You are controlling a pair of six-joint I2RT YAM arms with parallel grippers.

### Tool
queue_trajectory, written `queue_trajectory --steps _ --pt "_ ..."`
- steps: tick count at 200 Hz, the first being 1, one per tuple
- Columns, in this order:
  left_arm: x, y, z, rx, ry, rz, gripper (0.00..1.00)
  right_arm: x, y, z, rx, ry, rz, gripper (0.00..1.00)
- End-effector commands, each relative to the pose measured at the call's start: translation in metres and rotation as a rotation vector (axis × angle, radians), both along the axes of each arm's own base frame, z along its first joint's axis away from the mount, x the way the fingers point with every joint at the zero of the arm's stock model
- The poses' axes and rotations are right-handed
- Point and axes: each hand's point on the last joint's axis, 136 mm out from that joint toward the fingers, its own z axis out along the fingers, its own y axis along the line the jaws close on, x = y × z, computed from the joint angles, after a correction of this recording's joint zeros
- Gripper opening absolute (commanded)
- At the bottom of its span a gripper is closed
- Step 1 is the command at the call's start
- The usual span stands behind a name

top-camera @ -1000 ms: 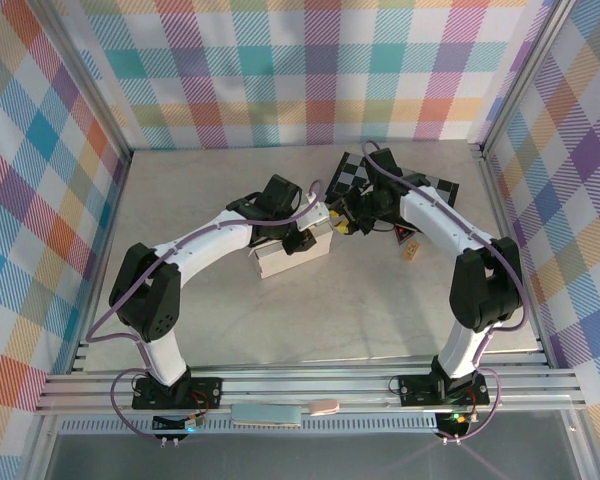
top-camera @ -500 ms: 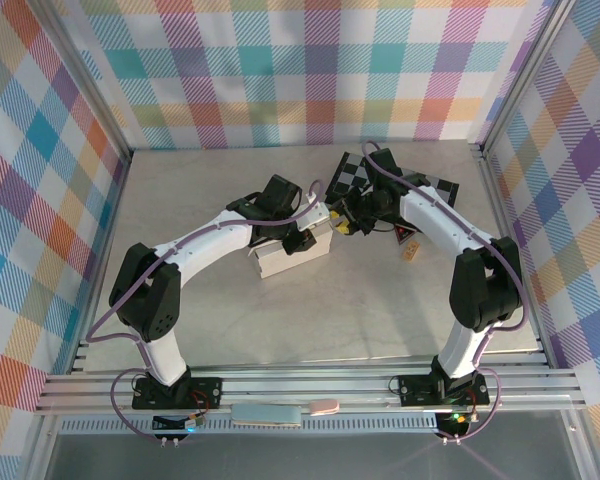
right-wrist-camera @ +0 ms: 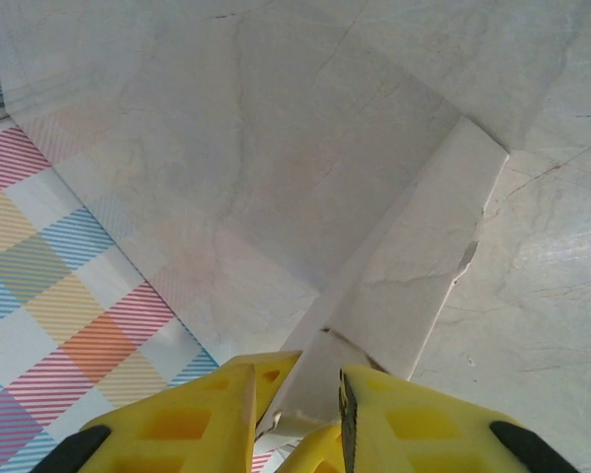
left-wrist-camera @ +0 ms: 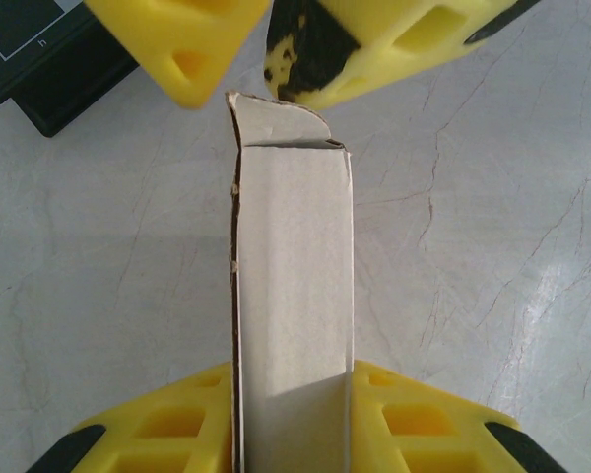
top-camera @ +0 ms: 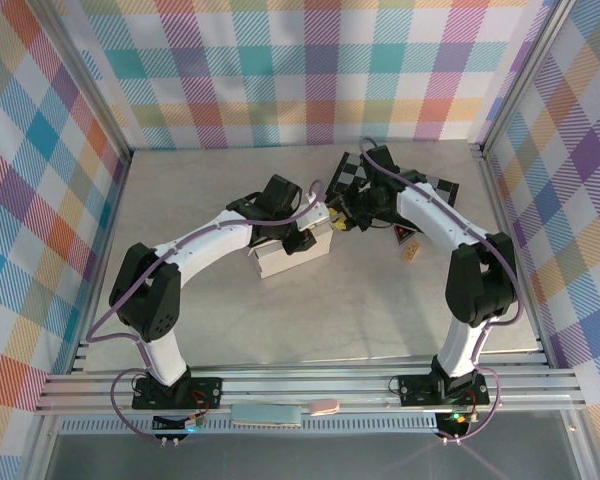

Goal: Fold the paper box

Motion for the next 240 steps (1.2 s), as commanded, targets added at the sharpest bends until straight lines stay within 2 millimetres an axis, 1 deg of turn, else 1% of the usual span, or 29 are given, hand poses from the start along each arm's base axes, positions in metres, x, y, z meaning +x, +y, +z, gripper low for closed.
queue_trajectory --steps 1,20,40,80,128,161,192,240 --pt "-0.002 0.008 -0.013 0.038 0.054 0.019 0.27 -0.002 0.006 0.0 0.01 -0.002 0.03 0.27" --pt "-0.001 0.008 -0.013 0.04 0.051 0.021 0.27 -0.004 0.005 0.0 0.005 -0.002 0.034 0.25" --pt "0.0 0.008 -0.015 0.041 0.054 0.024 0.27 -0.007 0.003 -0.002 -0.003 0.003 0.034 0.21" --pt "0.002 0.009 -0.015 0.036 0.059 0.036 0.27 -0.014 -0.002 -0.01 -0.027 0.011 0.045 0.2" --pt "0.004 0.011 -0.014 0.029 0.063 0.05 0.28 -0.015 -0.011 -0.009 -0.107 -0.051 0.112 0.17" --pt "0.006 0.012 -0.014 0.027 0.069 0.06 0.28 -0.019 -0.012 -0.011 -0.129 -0.069 0.147 0.15" --pt "0.007 0.013 -0.016 0.033 0.069 0.068 0.29 -0.027 -0.012 -0.019 -0.153 -0.058 0.159 0.14" --pt "0.01 0.016 -0.016 0.04 0.063 0.089 0.33 -0.038 -0.022 -0.04 -0.22 -0.035 0.164 0.12"
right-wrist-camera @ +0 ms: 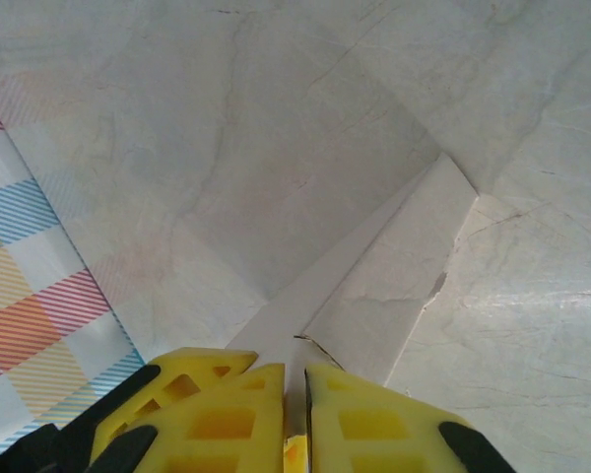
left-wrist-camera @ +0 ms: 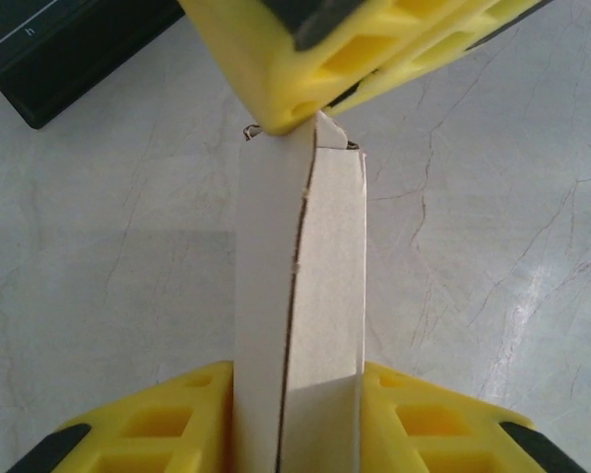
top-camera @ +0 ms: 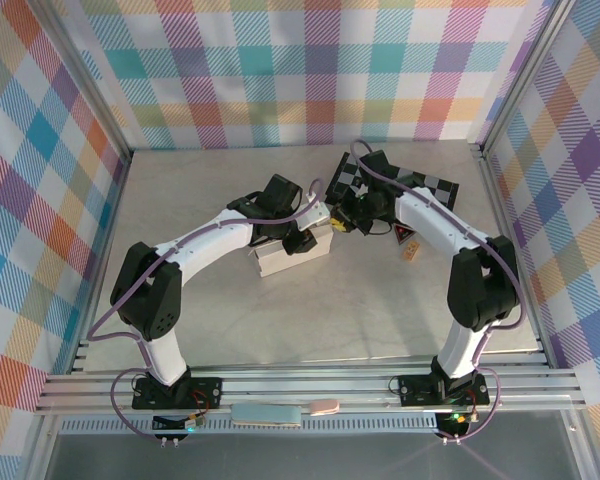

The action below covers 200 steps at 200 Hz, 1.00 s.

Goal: Fold the paper box

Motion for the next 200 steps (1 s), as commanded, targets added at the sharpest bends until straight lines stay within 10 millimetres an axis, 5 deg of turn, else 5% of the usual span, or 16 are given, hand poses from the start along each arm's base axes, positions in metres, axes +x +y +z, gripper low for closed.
queue_trajectory --steps 1,109,200 --pt "0.011 0.015 -0.014 0.043 0.036 0.076 0.33 -0.029 -0.018 -0.033 -0.12 0.1 0.018 0.12" --pt "0.016 0.028 -0.019 0.087 0.013 0.133 0.38 -0.028 -0.015 -0.048 -0.197 0.101 0.025 0.07" --pt "0.01 0.028 -0.018 0.074 0.034 0.08 0.31 -0.018 -0.009 -0.007 -0.144 0.072 -0.009 0.25"
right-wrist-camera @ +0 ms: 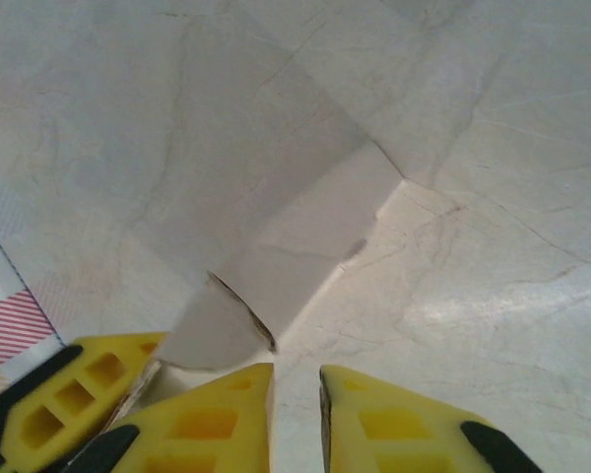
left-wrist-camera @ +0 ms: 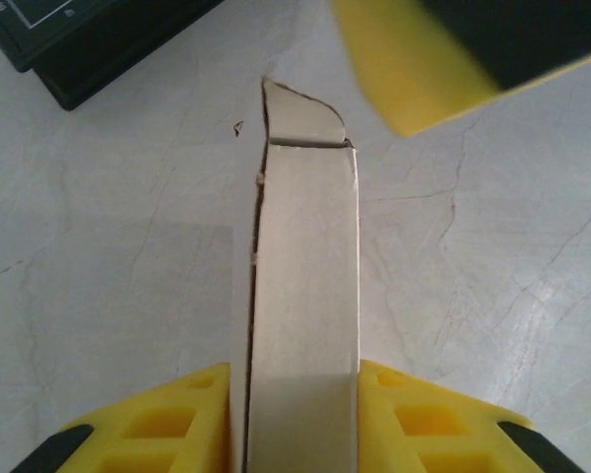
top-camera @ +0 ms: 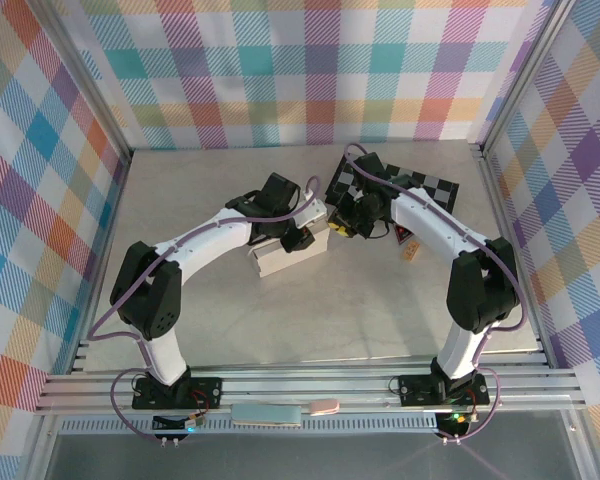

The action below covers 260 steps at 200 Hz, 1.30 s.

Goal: Fold the paper box

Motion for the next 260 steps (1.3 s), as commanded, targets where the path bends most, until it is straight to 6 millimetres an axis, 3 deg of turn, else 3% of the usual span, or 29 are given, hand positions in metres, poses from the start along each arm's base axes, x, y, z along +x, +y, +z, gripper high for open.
queue_trajectory --steps 1,54,87,147,197,260 --pt "0.001 0.019 -0.018 0.066 0.039 0.025 0.3 -0.008 -0.003 -0.004 -0.028 0.066 -0.008 0.26" --pt "-0.005 0.019 -0.016 0.062 0.045 -0.01 0.29 0.005 0.0 0.024 0.054 0.021 -0.058 0.42" --pt "-0.007 0.022 -0.016 0.065 0.044 -0.018 0.29 0.017 0.015 0.036 0.201 -0.007 -0.163 0.55" --pt "-0.005 0.023 -0.012 0.048 0.049 -0.017 0.29 0.026 0.036 0.028 0.301 0.062 -0.185 0.69" --pt "-0.005 0.023 -0.014 0.041 0.058 -0.016 0.29 0.01 0.042 -0.001 0.286 0.175 -0.205 0.7" --pt "-0.006 0.022 -0.012 0.03 0.052 -0.033 0.29 0.003 0.031 -0.019 0.122 0.354 -0.326 0.72"
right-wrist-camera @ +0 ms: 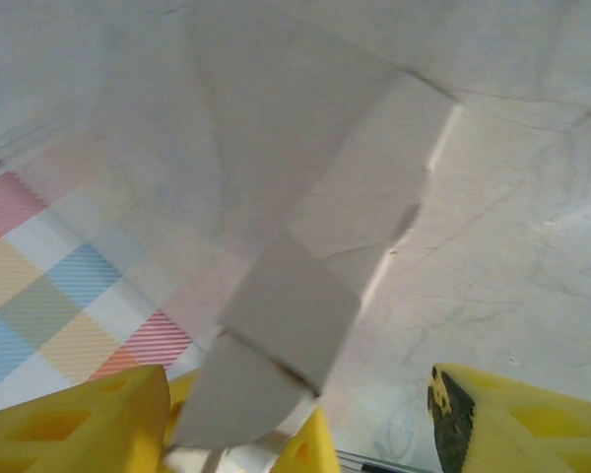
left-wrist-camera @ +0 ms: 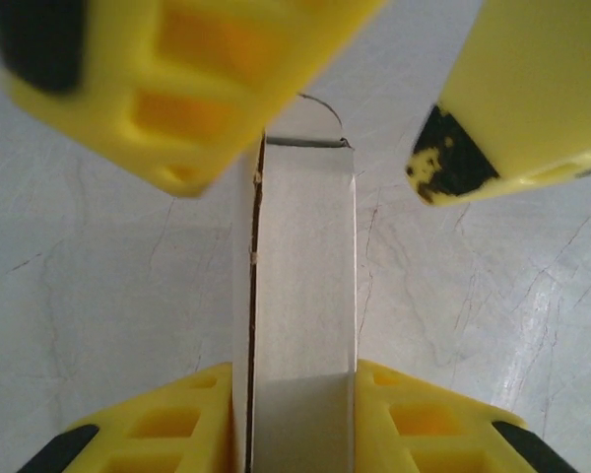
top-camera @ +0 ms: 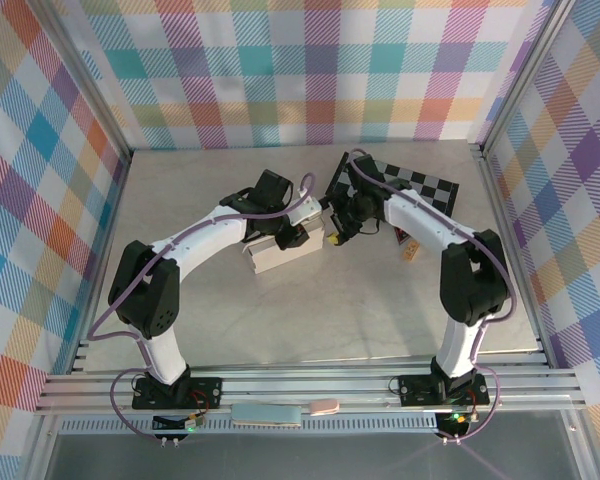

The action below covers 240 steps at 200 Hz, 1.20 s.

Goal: Fold the paper box

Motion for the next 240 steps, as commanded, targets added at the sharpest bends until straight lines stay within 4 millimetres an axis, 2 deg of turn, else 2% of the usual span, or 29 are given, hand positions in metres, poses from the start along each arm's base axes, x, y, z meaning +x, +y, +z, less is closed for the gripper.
queue_trajectory --steps 1,23,49,112,140,167,240 --pt "-0.01 0.012 -0.012 0.035 0.053 -0.006 0.29 -0.009 -0.002 -0.007 -0.083 0.144 -0.035 0.72" --pt "-0.01 0.013 -0.012 0.038 0.051 -0.01 0.29 -0.007 0.001 -0.008 -0.122 0.247 -0.046 0.73" --pt "-0.01 0.012 -0.012 0.035 0.048 -0.015 0.28 0.0 0.007 -0.006 -0.13 0.279 -0.05 0.75" --pt "-0.009 0.011 -0.011 0.033 0.045 -0.018 0.28 -0.002 0.011 -0.026 -0.183 0.433 -0.041 0.77" --pt "-0.008 0.01 -0.011 0.029 0.046 -0.017 0.28 0.01 0.016 -0.031 -0.18 0.416 -0.051 0.75" --pt "-0.008 0.009 -0.011 0.029 0.046 -0.018 0.28 0.016 0.017 -0.028 -0.179 0.406 -0.062 0.74" --pt "-0.006 0.008 -0.01 0.025 0.044 -0.016 0.28 0.015 0.016 -0.043 -0.212 0.436 -0.052 0.7"
